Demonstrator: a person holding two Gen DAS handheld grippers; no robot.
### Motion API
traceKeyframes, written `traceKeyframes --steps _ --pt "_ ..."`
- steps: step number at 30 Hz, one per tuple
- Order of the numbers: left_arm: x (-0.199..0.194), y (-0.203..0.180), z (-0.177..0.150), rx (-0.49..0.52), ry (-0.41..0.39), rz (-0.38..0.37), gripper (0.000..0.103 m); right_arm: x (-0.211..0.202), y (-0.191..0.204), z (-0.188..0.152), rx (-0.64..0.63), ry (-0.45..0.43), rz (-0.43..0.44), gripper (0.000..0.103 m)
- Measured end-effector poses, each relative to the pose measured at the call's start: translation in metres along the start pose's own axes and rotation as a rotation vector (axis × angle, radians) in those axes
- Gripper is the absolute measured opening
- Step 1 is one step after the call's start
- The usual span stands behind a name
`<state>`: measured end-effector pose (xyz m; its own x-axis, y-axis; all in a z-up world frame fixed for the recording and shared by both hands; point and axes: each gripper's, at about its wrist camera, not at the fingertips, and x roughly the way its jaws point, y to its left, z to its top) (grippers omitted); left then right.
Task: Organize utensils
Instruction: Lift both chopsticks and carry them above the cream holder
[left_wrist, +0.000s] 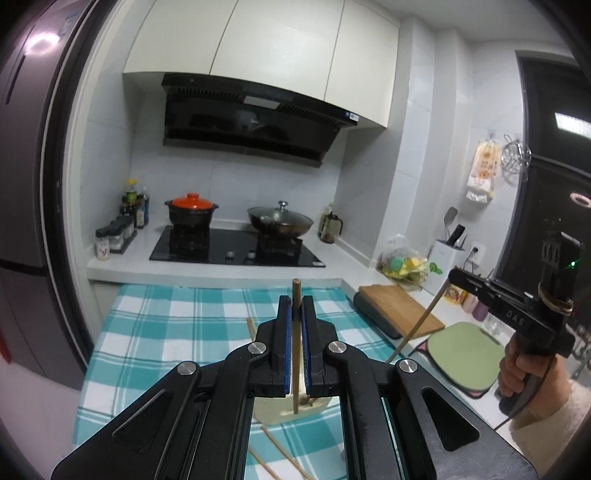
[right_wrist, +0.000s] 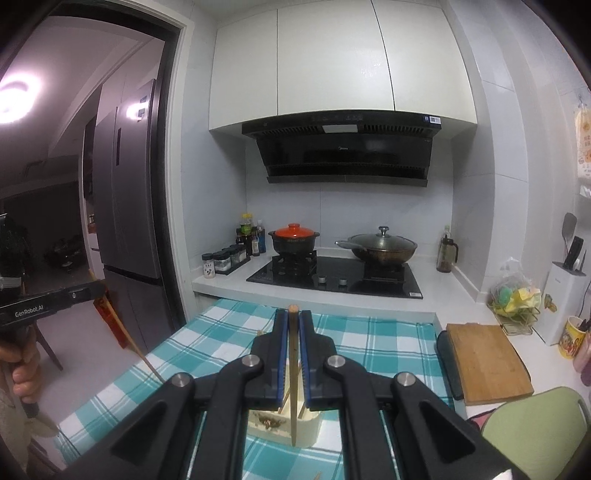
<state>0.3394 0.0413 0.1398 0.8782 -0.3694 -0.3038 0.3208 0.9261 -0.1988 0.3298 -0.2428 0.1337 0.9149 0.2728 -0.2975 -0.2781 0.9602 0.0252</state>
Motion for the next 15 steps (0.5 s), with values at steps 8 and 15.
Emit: traceKeyframes --steps 8,15 --pt "0.079 -0.006 0.012 0.034 0.074 0.025 0.003 0.061 0.002 0.021 -0.050 -0.021 0.013 0.006" --pt "0.161 0.001 -0.022 0.031 0.243 0.033 0.003 0.144 -0.003 -0.013 -0.019 0.154 0.106 0.006"
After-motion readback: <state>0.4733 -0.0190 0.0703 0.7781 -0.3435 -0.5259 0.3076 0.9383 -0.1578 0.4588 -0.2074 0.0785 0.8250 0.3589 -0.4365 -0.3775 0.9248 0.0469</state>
